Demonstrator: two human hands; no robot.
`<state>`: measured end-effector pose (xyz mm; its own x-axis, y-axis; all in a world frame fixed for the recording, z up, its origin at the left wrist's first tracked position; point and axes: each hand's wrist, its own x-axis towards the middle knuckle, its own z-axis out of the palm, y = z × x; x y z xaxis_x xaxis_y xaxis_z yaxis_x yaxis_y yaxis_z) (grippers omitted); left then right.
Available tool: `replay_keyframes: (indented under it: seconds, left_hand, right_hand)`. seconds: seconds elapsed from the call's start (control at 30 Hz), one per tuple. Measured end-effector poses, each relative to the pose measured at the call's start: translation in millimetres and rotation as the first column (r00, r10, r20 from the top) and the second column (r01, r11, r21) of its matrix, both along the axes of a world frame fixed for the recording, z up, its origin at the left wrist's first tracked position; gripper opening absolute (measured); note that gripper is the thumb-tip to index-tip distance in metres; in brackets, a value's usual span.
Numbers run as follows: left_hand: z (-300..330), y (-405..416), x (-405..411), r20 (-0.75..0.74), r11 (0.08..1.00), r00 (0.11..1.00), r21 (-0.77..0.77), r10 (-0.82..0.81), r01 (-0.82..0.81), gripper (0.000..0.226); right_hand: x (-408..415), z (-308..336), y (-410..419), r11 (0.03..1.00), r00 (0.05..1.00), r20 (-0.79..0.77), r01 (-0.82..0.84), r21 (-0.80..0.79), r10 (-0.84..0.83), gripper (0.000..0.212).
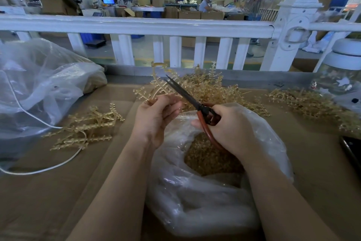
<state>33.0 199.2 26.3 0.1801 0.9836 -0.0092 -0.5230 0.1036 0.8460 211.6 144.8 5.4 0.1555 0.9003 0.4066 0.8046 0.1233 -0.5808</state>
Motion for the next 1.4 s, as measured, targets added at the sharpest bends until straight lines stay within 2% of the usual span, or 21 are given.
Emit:
replay_keyframes:
  seconds: [0.13,0.33,0.53,0.7,0.87,1.03,1.2,1.4]
  left_hand:
    - [2.1,-0.5,-1.2,0.006,1.000,1.000,0.011,0.022,-0.022,0.012]
    - [3.8,-2.3,-3.4,0.019,0.999,1.000,0.050,-0.020,0.019,0.013]
    - [3.9,-2.3,-5.3,-0.023,0.988,1.000,0.151,-0.002,0.005,0.020]
    - [2.9,-1.7,-5.6,-0.082,0.976,0.996,0.217,0.024,-0.005,0.008]
    - [4.0,-1.9,-7.9,-0.058,0.978,0.998,0.206,0.022,-0.010,0.006]
    - [4.9,-2.9,-7.6,-0.042,0.979,0.999,0.205,0.016,-0.007,0.014]
    - [4.6,-2.7,-9.1,-0.011,0.988,1.000,0.155,0.014,-0.013,0.008]
    - [5.2,-2.8,-9.6,-0.012,0.993,1.000,0.117,0.026,-0.024,0.011]
  right_hand:
    - [-0.4,-0.9,-0.1,0.999,0.996,0.082,0.038,-0.005,-0.037,0.042]
    - [1.2,-4.2,-0.1,1.000,0.997,0.077,0.027,-0.007,-0.026,0.054]
    - [-0.6,-2.9,-0.5,1.000,0.996,0.084,0.017,0.013,-0.018,0.045]
    - [-2.3,-0.8,-1.6,0.999,0.995,0.095,0.004,0.037,-0.007,0.043]
    - [-2.0,0.4,-2.1,0.997,0.991,0.130,0.026,0.073,-0.035,0.057]
    - [-4.0,1.8,-3.2,0.995,0.992,0.114,0.044,0.088,-0.054,0.070]
    - [-4.7,0.8,-2.7,0.997,0.996,0.085,0.022,0.079,-0.028,0.070]
    - [-5.0,2.1,-2.2,0.999,0.998,0.060,-0.002,0.049,-0.001,0.077]
